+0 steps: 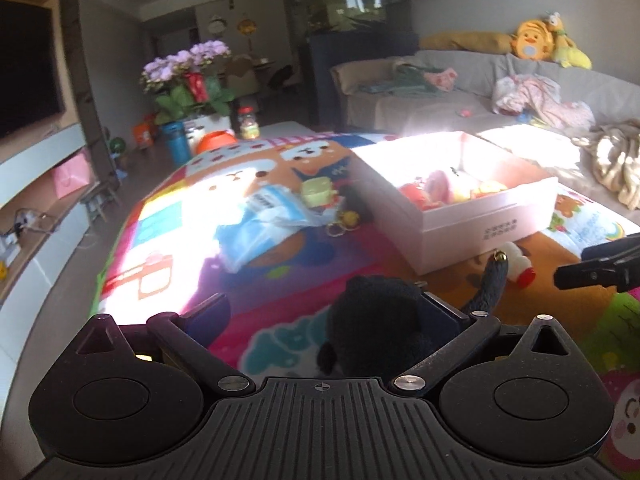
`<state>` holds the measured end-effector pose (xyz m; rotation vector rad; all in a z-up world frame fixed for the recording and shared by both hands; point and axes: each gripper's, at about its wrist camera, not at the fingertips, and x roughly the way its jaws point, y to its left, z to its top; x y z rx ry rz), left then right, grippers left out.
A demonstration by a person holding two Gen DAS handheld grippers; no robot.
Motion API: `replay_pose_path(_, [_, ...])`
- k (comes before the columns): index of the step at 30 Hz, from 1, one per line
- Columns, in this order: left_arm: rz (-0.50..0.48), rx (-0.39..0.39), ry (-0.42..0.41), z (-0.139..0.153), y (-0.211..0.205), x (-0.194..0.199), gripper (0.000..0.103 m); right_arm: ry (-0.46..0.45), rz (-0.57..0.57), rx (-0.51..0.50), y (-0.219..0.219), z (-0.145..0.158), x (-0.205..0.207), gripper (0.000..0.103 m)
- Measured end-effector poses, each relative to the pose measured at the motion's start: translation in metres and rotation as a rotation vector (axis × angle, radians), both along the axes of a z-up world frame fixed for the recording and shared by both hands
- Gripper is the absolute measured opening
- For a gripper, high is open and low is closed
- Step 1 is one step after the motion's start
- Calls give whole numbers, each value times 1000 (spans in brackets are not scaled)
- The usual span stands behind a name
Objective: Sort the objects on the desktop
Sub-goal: 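Grasp the black plush bear with the left gripper while the right gripper approaches the white bottle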
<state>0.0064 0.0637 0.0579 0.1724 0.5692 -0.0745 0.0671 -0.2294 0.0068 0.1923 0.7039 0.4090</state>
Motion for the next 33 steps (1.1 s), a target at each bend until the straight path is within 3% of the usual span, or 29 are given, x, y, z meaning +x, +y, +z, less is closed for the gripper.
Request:
replay_pose_path(4, [117, -7, 3, -2, 33, 2, 102, -29, 21, -61, 14, 6, -3, 103])
replay_pose_path(7, [121, -20, 10, -5, 43, -1, 102, -66, 38, -86, 22, 15, -10, 103])
replay_pose_path(12, [99, -59, 11, -6, 44, -8, 102, -138, 49, -215, 48, 24, -11, 101])
replay_pose_path(13, [97, -68, 13, -7, 44, -9, 102, -133, 59, -219, 53, 23, -10, 97])
replay_pose_path(15, [93, -81, 17, -8, 43, -11, 102, -101, 92, -245, 65, 19, -4, 68])
replay_pose_path(18, [92, -84, 22, -8, 42, -14, 102, -54, 102, -301, 78, 10, 5, 36])
replay_pose_path(20, [91, -81, 26, -8, 43, -16, 102, -52, 87, -307, 74, 7, 6, 29])
replay_pose_path(26, [17, -84, 74, -14, 46, -19, 102, -94, 0, -374, 50, 6, 3, 30])
replay_pose_path(30, [-110, -75, 124, -22, 31, -17, 102, -105, -14, -388, 41, 0, -3, 51])
replay_pose_path(33, [-174, -85, 160, -33, 14, -12, 102, -113, -16, -379, 39, -1, -6, 58])
